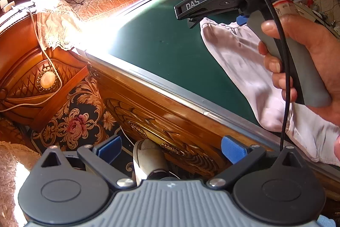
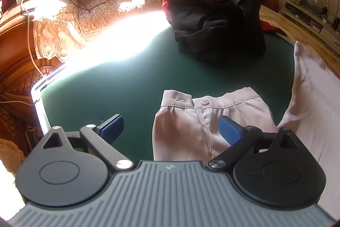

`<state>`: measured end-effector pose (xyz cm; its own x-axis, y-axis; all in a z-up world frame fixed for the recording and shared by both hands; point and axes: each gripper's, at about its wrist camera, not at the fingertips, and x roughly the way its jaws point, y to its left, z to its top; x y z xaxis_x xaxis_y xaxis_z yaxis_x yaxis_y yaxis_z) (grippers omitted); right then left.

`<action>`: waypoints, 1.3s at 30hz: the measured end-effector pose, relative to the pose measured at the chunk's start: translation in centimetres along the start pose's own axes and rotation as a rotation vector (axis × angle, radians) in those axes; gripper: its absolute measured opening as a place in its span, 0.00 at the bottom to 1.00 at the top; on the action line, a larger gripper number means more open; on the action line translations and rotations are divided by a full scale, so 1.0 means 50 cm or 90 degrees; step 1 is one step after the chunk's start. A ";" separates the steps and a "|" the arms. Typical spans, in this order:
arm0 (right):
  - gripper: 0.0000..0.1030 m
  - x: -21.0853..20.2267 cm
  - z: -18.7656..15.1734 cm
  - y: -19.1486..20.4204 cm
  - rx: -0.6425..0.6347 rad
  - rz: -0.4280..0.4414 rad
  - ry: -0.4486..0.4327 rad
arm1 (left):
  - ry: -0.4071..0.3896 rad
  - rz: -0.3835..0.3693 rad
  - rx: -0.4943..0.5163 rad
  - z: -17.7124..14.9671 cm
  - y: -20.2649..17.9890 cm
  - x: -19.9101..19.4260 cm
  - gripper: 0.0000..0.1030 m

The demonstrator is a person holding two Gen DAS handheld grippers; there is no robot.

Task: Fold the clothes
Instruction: 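Reach the right gripper to the blouse's sleeve cuff and close on it, then lift the sleeve with the right gripper, lay it across the back, open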

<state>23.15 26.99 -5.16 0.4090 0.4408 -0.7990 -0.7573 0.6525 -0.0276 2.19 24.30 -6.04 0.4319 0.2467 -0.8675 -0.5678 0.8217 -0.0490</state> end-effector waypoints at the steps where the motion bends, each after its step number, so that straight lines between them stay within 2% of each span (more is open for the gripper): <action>1: 0.99 0.012 0.008 0.008 -0.011 -0.001 0.010 | 0.004 -0.002 -0.003 0.001 0.002 0.005 1.00; 4: 0.98 0.043 0.026 0.027 -0.036 -0.012 0.034 | 0.014 -0.005 -0.005 0.002 -0.003 0.019 1.00; 5: 0.93 0.050 0.029 0.029 -0.042 -0.018 0.041 | 0.015 -0.006 -0.005 0.003 -0.004 0.022 1.00; 8: 0.67 0.071 0.037 0.025 -0.049 -0.029 0.075 | 0.016 -0.012 -0.005 0.006 -0.005 0.030 1.00; 10: 0.62 0.083 0.041 0.020 -0.053 -0.026 0.094 | 0.019 -0.015 -0.007 0.007 -0.007 0.034 1.00; 11: 0.56 0.086 0.040 0.016 -0.053 -0.023 0.100 | 0.020 -0.017 -0.007 0.007 -0.008 0.036 1.00; 12: 0.45 0.086 0.040 0.011 -0.050 -0.021 0.104 | 0.020 -0.018 -0.007 0.007 -0.009 0.037 1.00; 13: 0.42 0.087 0.039 0.005 -0.047 -0.020 0.107 | 0.021 -0.018 -0.006 0.008 -0.009 0.039 1.00; 15: 0.20 0.086 0.038 -0.006 -0.041 -0.017 0.112 | 0.020 -0.018 -0.004 0.008 -0.013 0.041 1.00; 17: 0.14 0.075 0.038 -0.022 -0.032 -0.014 0.107 | 0.019 -0.024 0.000 0.009 -0.019 0.045 1.00; 21: 0.09 0.029 0.042 -0.073 0.009 0.000 0.084 | 0.004 -0.079 0.024 0.017 -0.043 0.058 1.00; 26: 0.08 -0.050 0.050 -0.168 0.079 0.021 0.052 | -0.027 -0.136 0.094 0.040 -0.107 0.086 1.00; 31: 0.08 -0.116 0.028 -0.267 0.148 0.037 0.024 | -0.033 -0.128 0.170 0.060 -0.199 0.120 1.00; 33: 0.08 -0.130 0.020 -0.302 0.168 0.042 0.019 | -0.033 -0.142 0.190 0.064 -0.228 0.133 0.99; 35: 0.08 -0.139 0.009 -0.336 0.187 0.048 0.014 | -0.038 -0.151 0.216 0.065 -0.255 0.140 0.90; 38: 0.08 -0.155 -0.011 -0.378 0.209 0.054 0.005 | -0.053 -0.134 0.248 0.064 -0.288 0.139 0.52; 39: 0.08 -0.161 -0.019 -0.392 0.217 0.056 0.001 | -0.053 -0.141 0.248 0.066 -0.293 0.136 0.18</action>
<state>34.21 10.07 1.23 0.3493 0.5040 -0.7900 -0.5755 0.7807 0.2436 15.76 15.67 -9.59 0.5775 0.0701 -0.8134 -0.1561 0.9874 -0.0257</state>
